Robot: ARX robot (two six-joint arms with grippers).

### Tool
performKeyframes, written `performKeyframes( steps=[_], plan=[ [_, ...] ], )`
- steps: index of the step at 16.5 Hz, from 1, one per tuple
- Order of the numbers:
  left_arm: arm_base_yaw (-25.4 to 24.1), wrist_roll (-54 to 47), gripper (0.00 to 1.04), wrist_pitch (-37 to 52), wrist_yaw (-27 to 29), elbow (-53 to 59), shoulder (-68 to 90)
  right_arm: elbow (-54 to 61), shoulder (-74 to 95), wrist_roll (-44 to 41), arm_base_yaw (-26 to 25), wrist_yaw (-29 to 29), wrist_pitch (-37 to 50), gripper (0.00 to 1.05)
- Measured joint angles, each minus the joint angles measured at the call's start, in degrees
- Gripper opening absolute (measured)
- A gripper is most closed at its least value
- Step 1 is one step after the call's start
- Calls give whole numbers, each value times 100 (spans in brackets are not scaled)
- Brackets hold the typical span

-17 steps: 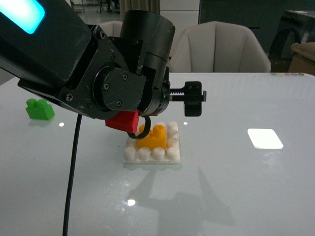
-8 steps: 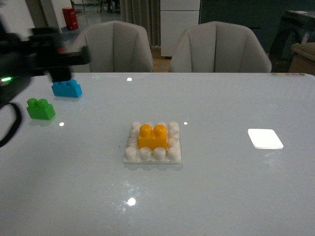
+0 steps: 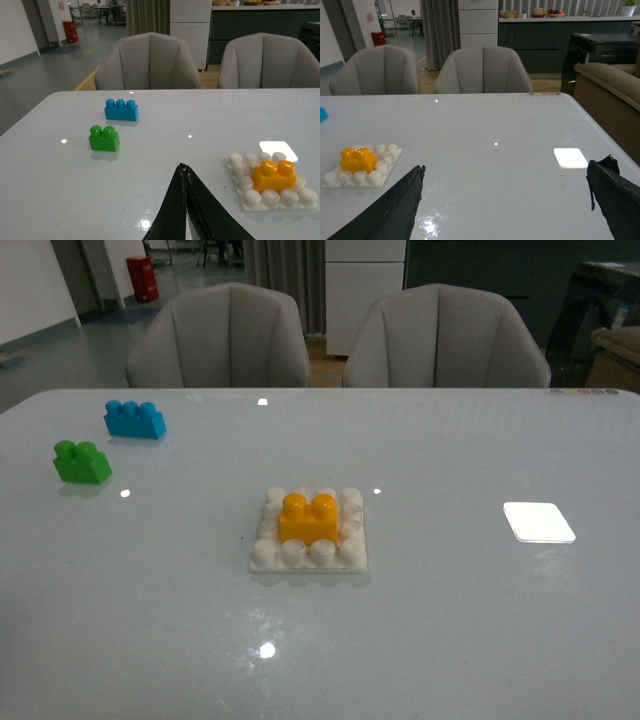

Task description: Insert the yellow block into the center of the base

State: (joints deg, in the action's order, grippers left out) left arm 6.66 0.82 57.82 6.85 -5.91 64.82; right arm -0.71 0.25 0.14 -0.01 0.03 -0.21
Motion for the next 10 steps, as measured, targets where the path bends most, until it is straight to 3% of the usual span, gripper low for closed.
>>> performKeyframes(
  steps=[3,4,5,10],
  plan=[
    [-203,0,2,-678,-210,286,-970,0,0,0,0,0,2,98],
    [-503,-2,2,-918,-575,343,-1263,0,0,0,0,0,0,98],
    [-678,0,2,-1176,-601,396,-1591,0,0,0,0,2,0,98],
    [-660,-2,2,-2341,-682,529,-2953,0,0,0,0,0,2,98]
  ],
)
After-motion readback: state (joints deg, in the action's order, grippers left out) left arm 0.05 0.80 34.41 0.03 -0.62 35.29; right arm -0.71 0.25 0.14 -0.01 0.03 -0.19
